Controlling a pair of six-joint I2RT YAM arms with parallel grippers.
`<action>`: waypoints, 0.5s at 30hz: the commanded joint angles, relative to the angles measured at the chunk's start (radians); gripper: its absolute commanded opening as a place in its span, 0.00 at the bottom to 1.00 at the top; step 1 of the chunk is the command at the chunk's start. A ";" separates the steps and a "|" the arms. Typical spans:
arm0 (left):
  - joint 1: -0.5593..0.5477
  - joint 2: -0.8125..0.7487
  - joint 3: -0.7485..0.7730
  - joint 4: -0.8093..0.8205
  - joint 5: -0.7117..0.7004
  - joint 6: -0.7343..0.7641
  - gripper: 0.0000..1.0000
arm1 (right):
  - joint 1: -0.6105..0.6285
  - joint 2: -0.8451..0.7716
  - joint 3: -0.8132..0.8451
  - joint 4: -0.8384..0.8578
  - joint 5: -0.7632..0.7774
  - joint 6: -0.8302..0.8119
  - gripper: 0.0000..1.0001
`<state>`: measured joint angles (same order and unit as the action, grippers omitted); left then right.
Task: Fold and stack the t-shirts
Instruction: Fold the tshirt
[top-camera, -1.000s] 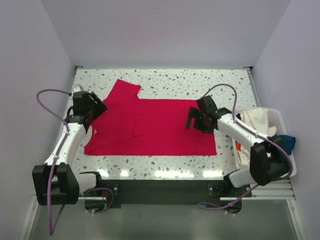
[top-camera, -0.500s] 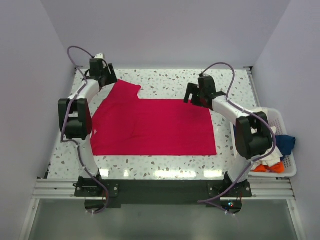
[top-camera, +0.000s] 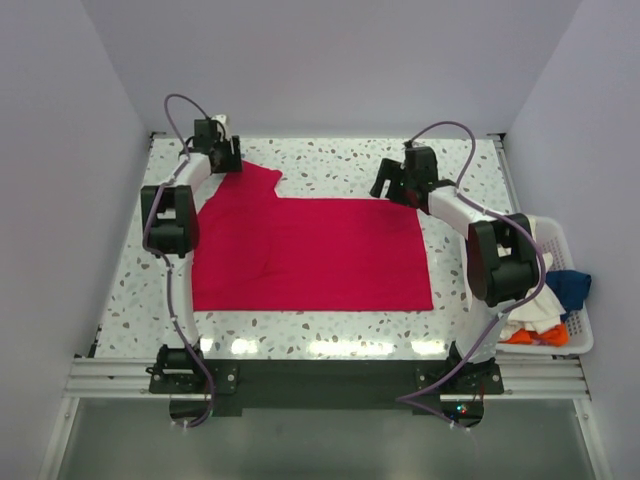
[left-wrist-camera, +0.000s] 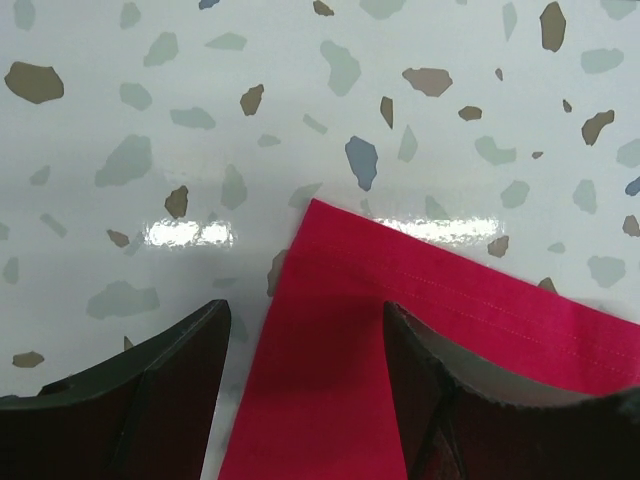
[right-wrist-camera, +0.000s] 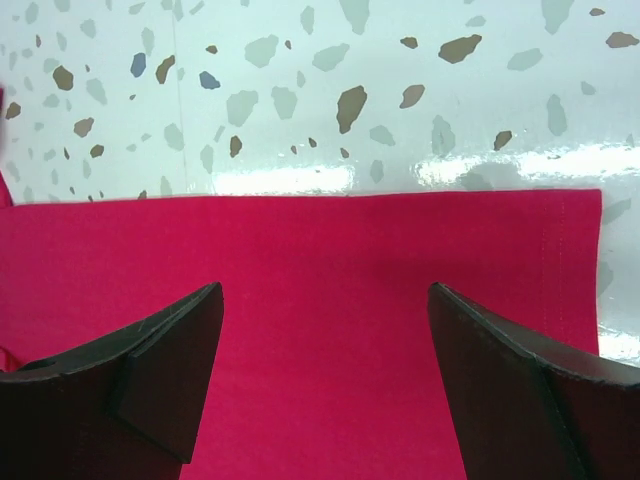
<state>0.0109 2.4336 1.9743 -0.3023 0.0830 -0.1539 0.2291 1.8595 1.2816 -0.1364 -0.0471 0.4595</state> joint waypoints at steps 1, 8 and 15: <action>-0.002 0.028 0.075 -0.014 0.038 0.031 0.67 | 0.001 -0.036 0.013 0.060 -0.033 -0.004 0.86; -0.080 0.108 0.168 -0.063 -0.029 0.062 0.66 | -0.002 -0.074 -0.034 0.084 -0.042 0.011 0.86; -0.106 0.116 0.198 -0.081 -0.123 0.071 0.50 | -0.008 -0.091 -0.044 0.072 -0.048 0.011 0.86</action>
<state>-0.0948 2.5389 2.1433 -0.3431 0.0055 -0.1009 0.2283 1.8297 1.2392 -0.1017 -0.0753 0.4675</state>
